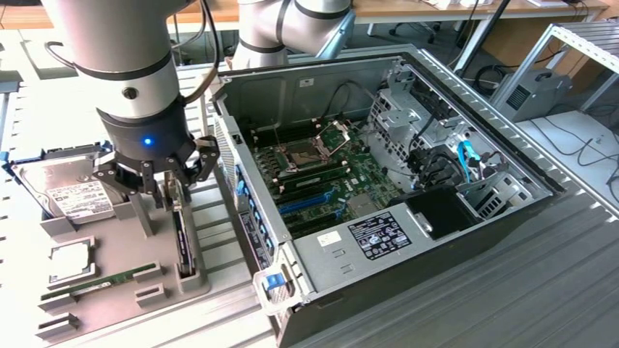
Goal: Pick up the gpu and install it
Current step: 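Pick up the gpu and move the gpu toward the slot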
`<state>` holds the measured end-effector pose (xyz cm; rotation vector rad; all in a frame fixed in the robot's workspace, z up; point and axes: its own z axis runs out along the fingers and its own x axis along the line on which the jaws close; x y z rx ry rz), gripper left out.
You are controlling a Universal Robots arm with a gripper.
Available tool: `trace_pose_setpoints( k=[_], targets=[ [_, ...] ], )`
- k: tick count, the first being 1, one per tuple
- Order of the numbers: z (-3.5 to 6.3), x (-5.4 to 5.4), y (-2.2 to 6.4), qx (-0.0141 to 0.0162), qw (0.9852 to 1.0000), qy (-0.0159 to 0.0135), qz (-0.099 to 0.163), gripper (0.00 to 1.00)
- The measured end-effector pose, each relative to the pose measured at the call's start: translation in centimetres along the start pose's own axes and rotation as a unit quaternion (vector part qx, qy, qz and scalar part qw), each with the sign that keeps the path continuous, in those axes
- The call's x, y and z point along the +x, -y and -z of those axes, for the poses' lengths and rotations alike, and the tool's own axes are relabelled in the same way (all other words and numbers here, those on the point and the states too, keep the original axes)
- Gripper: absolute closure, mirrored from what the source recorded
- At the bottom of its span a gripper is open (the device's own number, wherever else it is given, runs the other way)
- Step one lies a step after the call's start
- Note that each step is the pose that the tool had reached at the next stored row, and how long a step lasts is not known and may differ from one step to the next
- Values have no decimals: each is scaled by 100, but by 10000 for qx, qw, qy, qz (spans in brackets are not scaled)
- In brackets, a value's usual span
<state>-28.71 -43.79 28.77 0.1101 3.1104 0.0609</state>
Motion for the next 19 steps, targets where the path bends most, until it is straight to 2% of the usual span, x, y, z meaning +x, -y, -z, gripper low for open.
trace_pose_setpoints(
  k=[19],
  targets=[
    [-62, -10, 12, 1, 10000, 0, 0, 58]
  ],
)
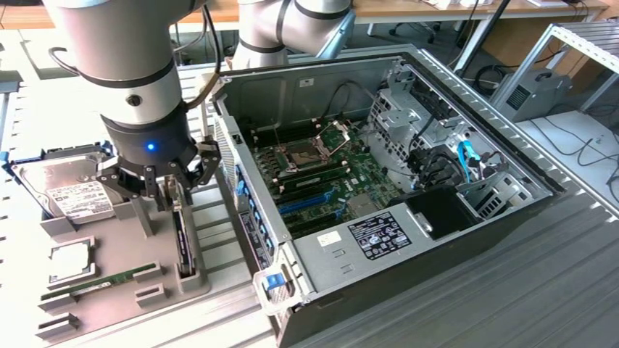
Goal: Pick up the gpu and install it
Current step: 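Pick up the gpu and move the gpu toward the slot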
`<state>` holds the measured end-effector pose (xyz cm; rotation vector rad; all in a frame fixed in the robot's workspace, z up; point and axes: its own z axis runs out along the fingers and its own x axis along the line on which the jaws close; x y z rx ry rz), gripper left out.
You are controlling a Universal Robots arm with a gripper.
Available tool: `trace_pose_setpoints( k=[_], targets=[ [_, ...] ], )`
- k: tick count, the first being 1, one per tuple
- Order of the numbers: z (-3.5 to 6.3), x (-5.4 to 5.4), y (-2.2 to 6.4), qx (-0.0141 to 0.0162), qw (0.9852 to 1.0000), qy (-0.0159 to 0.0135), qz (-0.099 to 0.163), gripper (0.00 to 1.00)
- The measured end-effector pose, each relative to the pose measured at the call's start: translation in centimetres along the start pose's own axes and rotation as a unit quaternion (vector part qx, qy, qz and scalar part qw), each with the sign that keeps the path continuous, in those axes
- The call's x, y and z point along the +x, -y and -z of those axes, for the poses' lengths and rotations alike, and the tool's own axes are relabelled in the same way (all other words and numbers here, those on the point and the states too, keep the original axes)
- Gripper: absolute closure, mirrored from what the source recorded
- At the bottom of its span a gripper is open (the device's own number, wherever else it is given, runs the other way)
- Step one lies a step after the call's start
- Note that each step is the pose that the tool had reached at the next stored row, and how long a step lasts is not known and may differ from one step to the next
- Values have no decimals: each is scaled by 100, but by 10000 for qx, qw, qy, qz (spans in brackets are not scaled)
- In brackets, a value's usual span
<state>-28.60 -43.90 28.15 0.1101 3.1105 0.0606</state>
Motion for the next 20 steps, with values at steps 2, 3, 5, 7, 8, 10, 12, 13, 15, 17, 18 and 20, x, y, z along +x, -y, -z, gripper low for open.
trace_pose_setpoints(
  k=[2, 3, 5, 7, 8, 10, 12, 13, 15, 17, 18, 20],
  targets=[
    [-5, -5, 1, 1, 10000, -24, 0, 58],
    [-6, -7, 1, 3, 10000, -44, -1, 58],
    [-6, -18, 0, 26, 9999, -100, -3, 58],
    [-7, -32, -1, 69, 9999, -141, -4, 58],
    [-8, -40, -2, 84, 9998, -161, -4, 58],
    [-8, -54, -4, 155, 9997, -207, -4, 58],
    [-8, -65, -7, 227, 9995, -240, -3, 58],
    [-14, -72, -8, 229, 9994, -257, -4, 58],
    [-32, -87, -9, 212, 9994, -284, -4, 58],
    [-67, -95, -8, 180, 9993, -316, -5, 58],
    [-74, -95, -8, 179, 9993, -318, -5, 58],
    [-85, -95, -8, 179, 9993, -319, -5, 58]
  ],
)
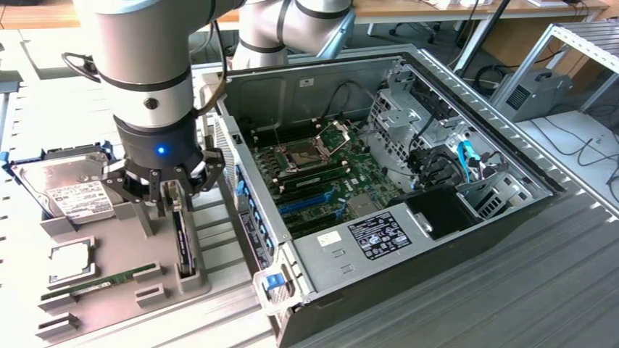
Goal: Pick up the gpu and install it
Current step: 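Pick up the gpu and move the gpu toward the slot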
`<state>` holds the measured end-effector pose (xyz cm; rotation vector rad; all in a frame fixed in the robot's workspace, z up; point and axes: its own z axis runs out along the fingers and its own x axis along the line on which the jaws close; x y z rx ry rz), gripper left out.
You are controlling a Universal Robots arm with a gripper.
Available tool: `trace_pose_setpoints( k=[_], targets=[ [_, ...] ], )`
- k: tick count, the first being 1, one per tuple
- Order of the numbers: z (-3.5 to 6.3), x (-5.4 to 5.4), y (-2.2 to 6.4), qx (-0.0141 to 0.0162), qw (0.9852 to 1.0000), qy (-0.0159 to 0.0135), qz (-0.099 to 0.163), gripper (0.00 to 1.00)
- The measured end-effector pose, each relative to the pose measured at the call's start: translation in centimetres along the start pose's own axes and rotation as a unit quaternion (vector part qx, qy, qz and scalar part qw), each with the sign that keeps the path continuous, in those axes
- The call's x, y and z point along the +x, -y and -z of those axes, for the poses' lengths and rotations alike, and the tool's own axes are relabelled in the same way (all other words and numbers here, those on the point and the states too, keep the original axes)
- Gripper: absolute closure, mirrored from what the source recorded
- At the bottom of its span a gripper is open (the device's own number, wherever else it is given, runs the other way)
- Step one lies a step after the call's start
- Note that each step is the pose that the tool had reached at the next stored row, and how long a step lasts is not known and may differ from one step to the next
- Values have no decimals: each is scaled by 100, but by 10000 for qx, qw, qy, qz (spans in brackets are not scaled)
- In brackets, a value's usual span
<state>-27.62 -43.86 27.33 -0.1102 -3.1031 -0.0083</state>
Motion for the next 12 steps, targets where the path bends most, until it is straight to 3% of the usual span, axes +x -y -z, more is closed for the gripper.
trace_pose_setpoints(
  k=[12],
  targets=[
    [-78, 17, 2, 2, 10000, -13, 29, 58]
  ],
)
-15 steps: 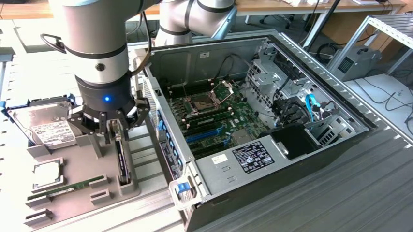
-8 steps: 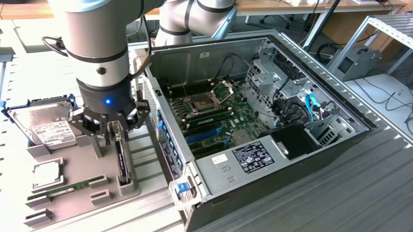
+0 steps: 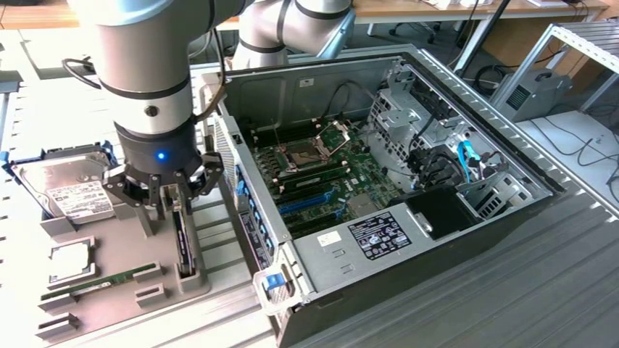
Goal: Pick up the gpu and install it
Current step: 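Pick up the gpu and move the gpu toward the slot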
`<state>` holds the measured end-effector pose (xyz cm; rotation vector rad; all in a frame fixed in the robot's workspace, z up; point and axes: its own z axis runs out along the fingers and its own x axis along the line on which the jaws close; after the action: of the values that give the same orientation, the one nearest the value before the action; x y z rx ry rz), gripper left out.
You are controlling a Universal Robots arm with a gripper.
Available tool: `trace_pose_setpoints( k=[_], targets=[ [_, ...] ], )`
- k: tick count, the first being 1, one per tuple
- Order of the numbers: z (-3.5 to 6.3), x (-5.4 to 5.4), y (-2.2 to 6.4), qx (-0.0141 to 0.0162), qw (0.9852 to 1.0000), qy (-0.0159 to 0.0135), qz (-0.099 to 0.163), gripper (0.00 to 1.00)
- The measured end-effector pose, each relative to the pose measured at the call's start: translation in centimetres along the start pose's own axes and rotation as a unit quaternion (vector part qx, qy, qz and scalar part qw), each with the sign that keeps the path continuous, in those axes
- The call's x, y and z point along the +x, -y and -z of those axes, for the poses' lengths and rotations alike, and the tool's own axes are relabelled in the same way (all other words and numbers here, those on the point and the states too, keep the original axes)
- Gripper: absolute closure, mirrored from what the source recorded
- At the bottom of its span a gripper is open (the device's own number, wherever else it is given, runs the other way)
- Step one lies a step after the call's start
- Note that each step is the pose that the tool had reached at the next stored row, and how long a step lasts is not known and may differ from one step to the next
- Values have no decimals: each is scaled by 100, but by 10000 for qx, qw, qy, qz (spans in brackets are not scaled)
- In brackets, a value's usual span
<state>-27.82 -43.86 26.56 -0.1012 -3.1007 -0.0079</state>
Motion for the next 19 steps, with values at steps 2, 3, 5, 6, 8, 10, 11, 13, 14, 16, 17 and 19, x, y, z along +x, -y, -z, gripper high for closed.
trace_pose_setpoints(
  k=[2, 3, 5, 6, 8, 10, 11, 13, 14, 16, 17, 19],
  targets=[
    [-9, 5, 2, 0, 10000, 1, 10, 58],
    [-16, 6, 3, 0, 10000, 0, 13, 58],
    [-38, 6, 6, 0, 10000, -3, 21, 58],
    [-47, 5, 9, 1, 10000, -5, 24, 58],
    [-65, 4, 12, 1, 10000, -8, 33, 58],
    [-87, 3, 16, 2, 10000, -10, 41, 58],
    [-97, 2, 17, 2, 10000, -11, 44, 58],
    [-119, 1, 21, 3, 10000, -14, 50, 58],
    [-127, 1, 21, 3, 10000, -14, 51, 58],
    [-143, 1, 21, 3, 10000, -15, 54, 58],
    [-148, 2, 22, 3, 10000, -16, 55, 58],
    [-159, 3, 22, 3, 10000, -16, 55, 58]
  ],
)
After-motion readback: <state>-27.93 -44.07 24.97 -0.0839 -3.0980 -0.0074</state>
